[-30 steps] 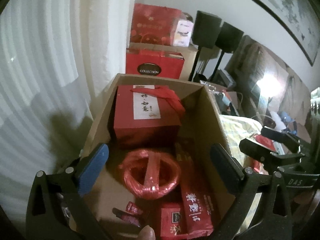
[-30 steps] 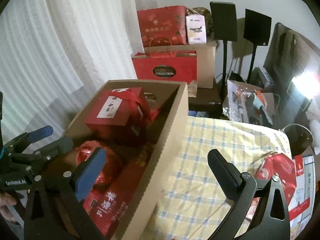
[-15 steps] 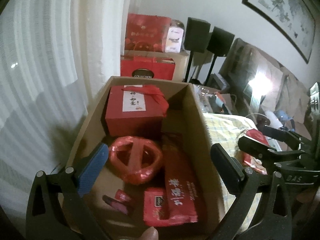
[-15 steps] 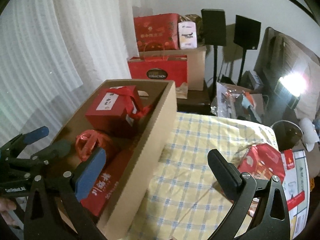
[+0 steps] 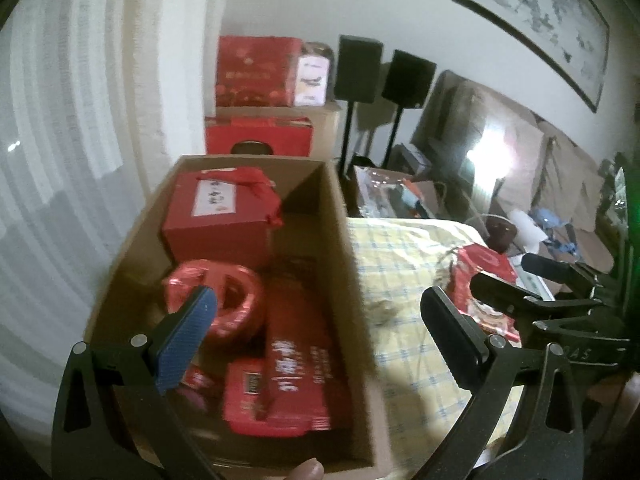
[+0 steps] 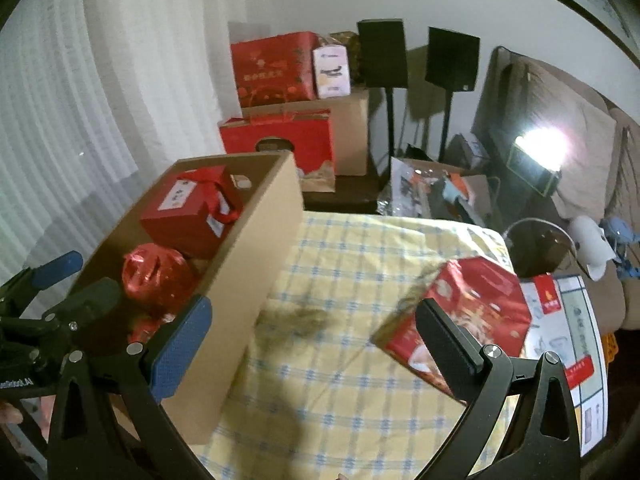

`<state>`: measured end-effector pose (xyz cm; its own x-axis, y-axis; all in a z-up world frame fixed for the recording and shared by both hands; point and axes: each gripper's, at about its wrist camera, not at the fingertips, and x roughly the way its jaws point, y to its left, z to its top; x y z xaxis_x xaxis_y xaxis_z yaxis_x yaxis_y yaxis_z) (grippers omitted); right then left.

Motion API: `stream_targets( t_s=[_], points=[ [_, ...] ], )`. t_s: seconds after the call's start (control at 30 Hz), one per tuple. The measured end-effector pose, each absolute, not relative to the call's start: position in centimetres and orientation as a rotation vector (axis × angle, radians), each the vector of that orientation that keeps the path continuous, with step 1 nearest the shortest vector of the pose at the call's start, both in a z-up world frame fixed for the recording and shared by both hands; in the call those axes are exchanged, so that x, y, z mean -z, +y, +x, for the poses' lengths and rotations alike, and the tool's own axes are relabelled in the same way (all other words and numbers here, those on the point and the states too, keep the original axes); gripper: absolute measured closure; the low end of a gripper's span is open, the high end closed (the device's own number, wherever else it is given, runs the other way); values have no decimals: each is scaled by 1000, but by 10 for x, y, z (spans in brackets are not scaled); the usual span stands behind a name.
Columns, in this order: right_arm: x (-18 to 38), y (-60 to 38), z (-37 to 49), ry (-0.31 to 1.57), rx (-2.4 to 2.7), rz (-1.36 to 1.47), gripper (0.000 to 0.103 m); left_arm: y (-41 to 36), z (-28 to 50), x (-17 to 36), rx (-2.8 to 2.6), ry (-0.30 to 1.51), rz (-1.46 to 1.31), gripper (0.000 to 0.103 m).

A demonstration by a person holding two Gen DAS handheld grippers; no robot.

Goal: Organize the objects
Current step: 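Move both tools toward the red cartoon-printed paper bag on the cloth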

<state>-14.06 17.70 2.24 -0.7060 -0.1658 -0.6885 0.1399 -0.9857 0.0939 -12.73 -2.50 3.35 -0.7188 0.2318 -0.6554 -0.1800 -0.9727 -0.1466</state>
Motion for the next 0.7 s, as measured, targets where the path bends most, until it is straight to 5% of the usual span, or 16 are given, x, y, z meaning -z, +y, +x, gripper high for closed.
stream_targets(
  t_s=[0.7],
  points=[
    [-12,257,-116,-147,2875,1178,1,60,-135,-24,-2601,-46,-1038,1]
  ],
)
